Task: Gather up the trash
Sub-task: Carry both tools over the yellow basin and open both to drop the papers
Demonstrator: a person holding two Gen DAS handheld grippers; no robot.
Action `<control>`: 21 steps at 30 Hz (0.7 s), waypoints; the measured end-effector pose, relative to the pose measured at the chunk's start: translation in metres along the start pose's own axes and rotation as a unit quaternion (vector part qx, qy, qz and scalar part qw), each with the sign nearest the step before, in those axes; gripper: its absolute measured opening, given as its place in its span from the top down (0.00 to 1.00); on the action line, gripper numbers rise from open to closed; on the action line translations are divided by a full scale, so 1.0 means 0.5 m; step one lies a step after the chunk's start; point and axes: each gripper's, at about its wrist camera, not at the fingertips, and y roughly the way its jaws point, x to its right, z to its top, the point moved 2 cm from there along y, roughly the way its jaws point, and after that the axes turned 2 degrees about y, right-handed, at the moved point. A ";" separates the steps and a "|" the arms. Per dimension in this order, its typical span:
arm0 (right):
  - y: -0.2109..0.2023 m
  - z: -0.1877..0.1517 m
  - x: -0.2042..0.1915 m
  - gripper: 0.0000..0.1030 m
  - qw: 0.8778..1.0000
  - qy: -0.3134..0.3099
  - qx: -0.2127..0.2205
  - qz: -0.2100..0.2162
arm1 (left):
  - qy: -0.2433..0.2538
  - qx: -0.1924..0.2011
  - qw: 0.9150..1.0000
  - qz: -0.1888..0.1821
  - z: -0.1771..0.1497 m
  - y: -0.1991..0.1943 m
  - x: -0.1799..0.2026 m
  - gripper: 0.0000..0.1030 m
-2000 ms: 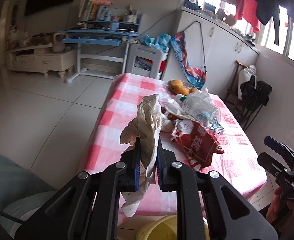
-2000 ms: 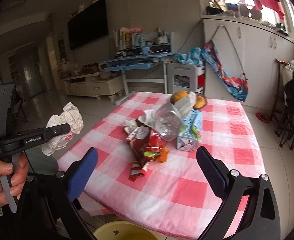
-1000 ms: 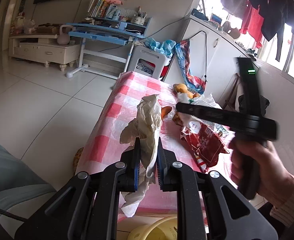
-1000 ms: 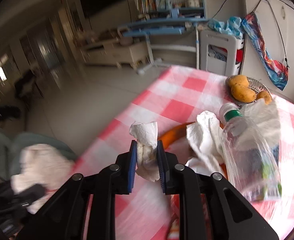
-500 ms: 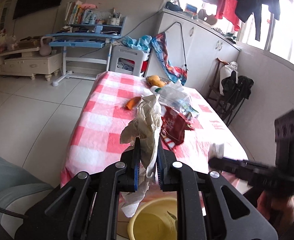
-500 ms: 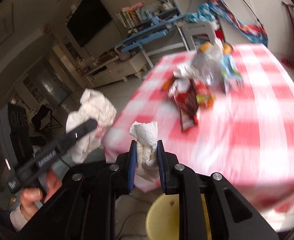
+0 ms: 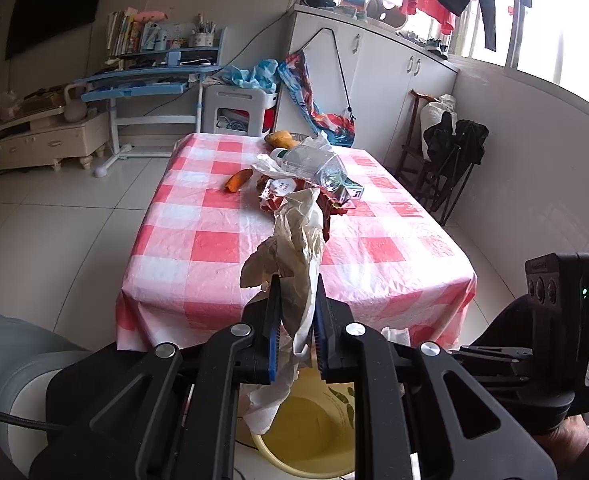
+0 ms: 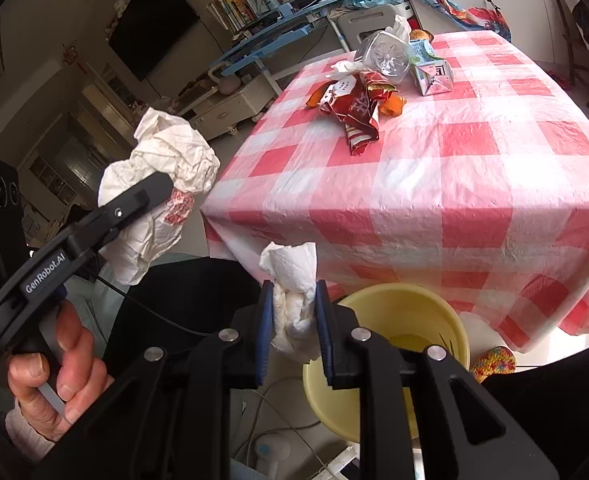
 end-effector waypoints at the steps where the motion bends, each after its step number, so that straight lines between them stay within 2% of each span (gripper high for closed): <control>1: 0.001 -0.006 0.002 0.78 1.000 0.001 -0.002 -0.003 | 0.001 0.000 1.000 -0.002 0.001 -0.003 0.004 0.86; 4: 0.002 -0.020 0.014 0.72 1.000 0.007 -0.009 -0.019 | 0.006 -0.002 1.000 -0.010 0.000 -0.009 0.017 0.86; 6: -0.008 -0.033 0.024 0.56 0.999 0.015 -0.001 -0.032 | 0.002 -0.017 1.000 -0.023 -0.008 -0.004 0.021 0.86; 8: -0.021 -0.031 0.037 0.48 0.999 0.030 0.017 -0.038 | -0.011 -0.039 0.999 -0.036 -0.023 0.015 0.018 0.86; 10: -0.040 -0.028 0.056 0.43 0.996 0.053 0.046 -0.045 | -0.026 -0.071 0.996 -0.041 -0.053 0.038 0.014 0.86; 14: -0.096 -0.018 0.091 0.30 0.985 0.096 0.128 -0.066 | -0.018 -0.137 0.989 -0.052 -0.110 0.087 0.022 0.84; 17: -0.112 -0.016 0.096 0.26 0.979 0.097 0.157 -0.085 | -0.002 -0.172 0.984 -0.047 -0.132 0.109 0.032 0.72; 18: -0.111 -0.014 0.093 0.25 0.979 0.096 0.158 -0.087 | 0.002 -0.174 0.984 -0.043 -0.133 0.109 0.034 0.67; 20: -0.104 -0.014 0.091 0.24 0.980 0.090 0.153 -0.093 | 0.004 -0.166 0.986 -0.030 -0.127 0.103 0.033 0.48; 21: -0.105 -0.011 0.090 0.23 0.980 0.088 0.152 -0.094 | 0.004 -0.157 0.987 -0.024 -0.121 0.097 0.031 0.46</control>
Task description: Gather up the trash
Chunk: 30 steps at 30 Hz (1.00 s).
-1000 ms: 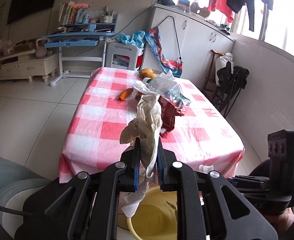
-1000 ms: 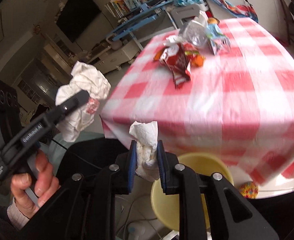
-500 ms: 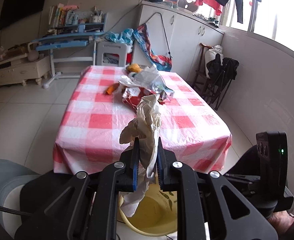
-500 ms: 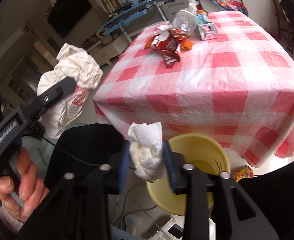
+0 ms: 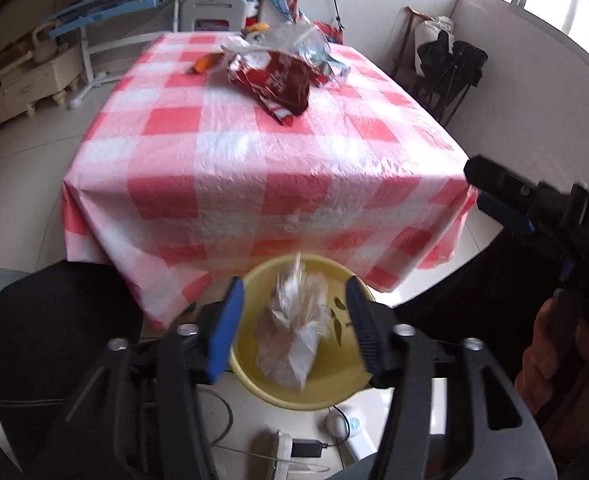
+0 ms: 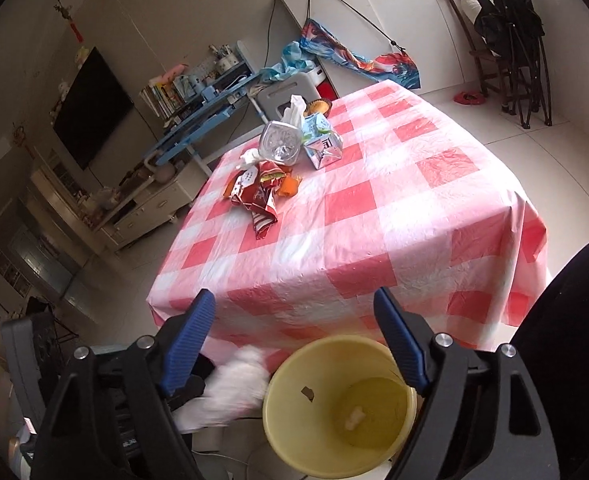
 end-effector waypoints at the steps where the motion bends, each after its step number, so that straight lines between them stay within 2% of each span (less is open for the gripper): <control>1: 0.000 0.000 -0.001 0.22 1.000 -0.003 0.000 -0.001 | 0.000 0.006 1.000 0.002 0.004 -0.008 -0.001 0.44; 3: 0.000 0.001 -0.003 0.20 1.000 -0.007 0.000 -0.002 | -0.003 0.011 1.000 0.005 0.011 -0.015 -0.006 0.44; 25: 0.001 -0.010 -0.019 0.18 1.000 -0.016 -0.008 -0.002 | -0.040 0.033 0.999 0.007 0.016 -0.034 -0.029 0.42; 30: 0.005 -0.010 -0.025 0.18 1.000 -0.020 -0.006 0.003 | -0.038 0.054 0.998 0.019 0.021 -0.050 -0.030 0.41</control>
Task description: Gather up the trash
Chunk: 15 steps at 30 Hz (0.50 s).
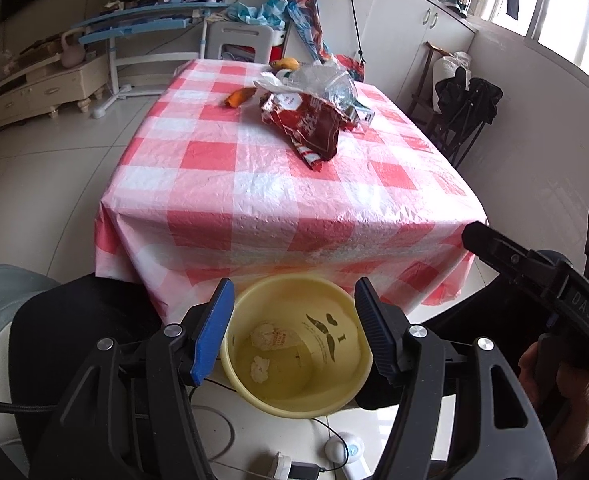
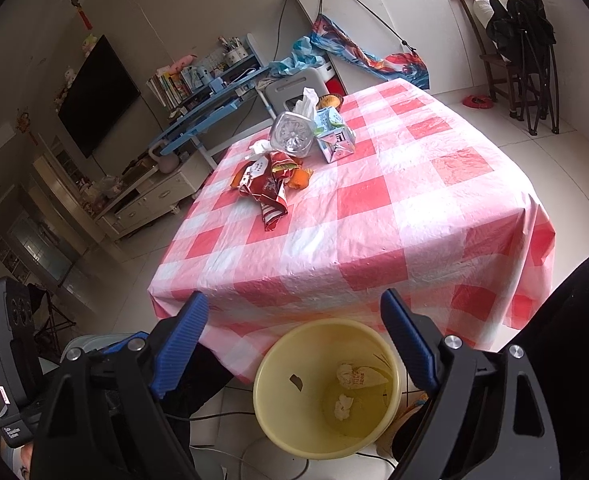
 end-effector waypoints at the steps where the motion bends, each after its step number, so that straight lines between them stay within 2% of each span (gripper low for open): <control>1: -0.001 0.000 -0.003 0.18 1.000 -0.004 0.001 0.002 | -0.001 0.007 1.000 0.003 0.002 -0.005 -0.001 0.41; 8: -0.006 -0.005 -0.028 0.18 0.999 -0.041 0.010 -0.003 | -0.012 0.050 0.998 0.025 0.021 -0.040 -0.012 0.39; 15: -0.004 -0.010 -0.053 0.18 0.997 -0.077 0.015 -0.004 | -0.027 0.071 0.996 0.049 0.028 -0.056 -0.030 0.39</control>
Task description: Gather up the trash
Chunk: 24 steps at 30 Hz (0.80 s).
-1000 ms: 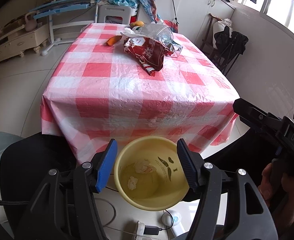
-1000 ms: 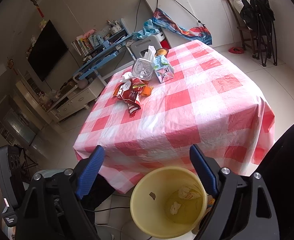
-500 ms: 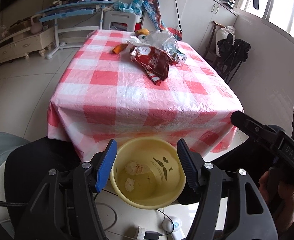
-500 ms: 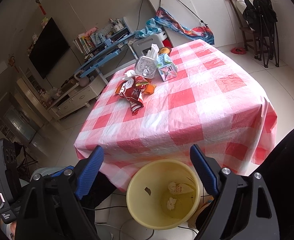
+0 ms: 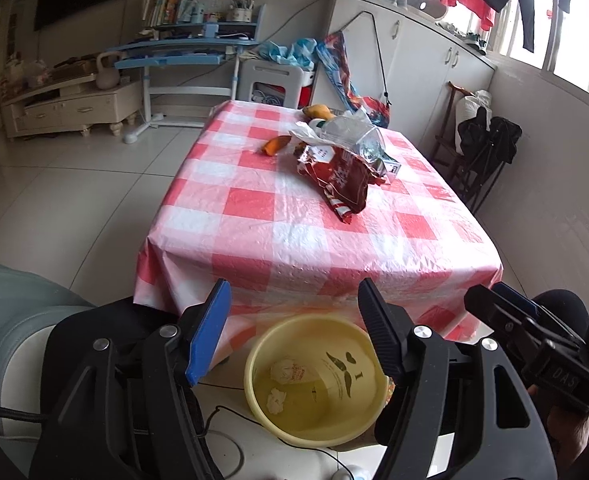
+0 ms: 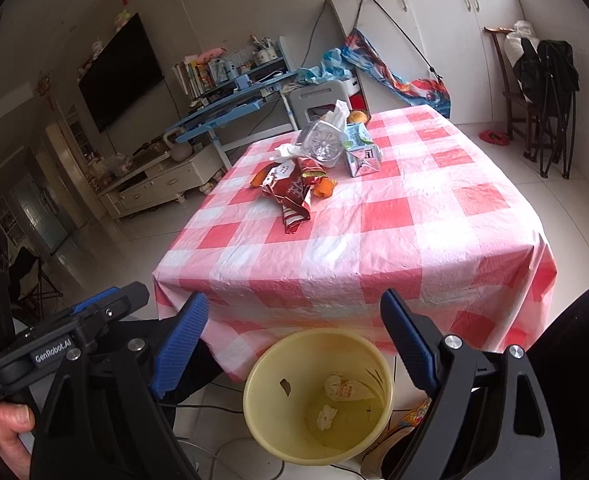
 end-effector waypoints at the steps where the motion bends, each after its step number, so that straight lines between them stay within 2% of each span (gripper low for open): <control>1: 0.001 0.000 -0.004 0.18 1.000 -0.005 0.000 0.000 | 0.000 0.002 1.000 0.002 0.000 -0.001 0.000 0.39; 12: 0.010 -0.003 -0.021 0.18 1.000 -0.024 -0.001 0.002 | -0.001 0.011 1.000 0.019 -0.001 -0.006 -0.004 0.38; 24: 0.015 -0.005 -0.025 0.18 1.000 -0.027 -0.003 0.001 | -0.003 0.013 1.000 0.021 0.000 -0.007 -0.008 0.38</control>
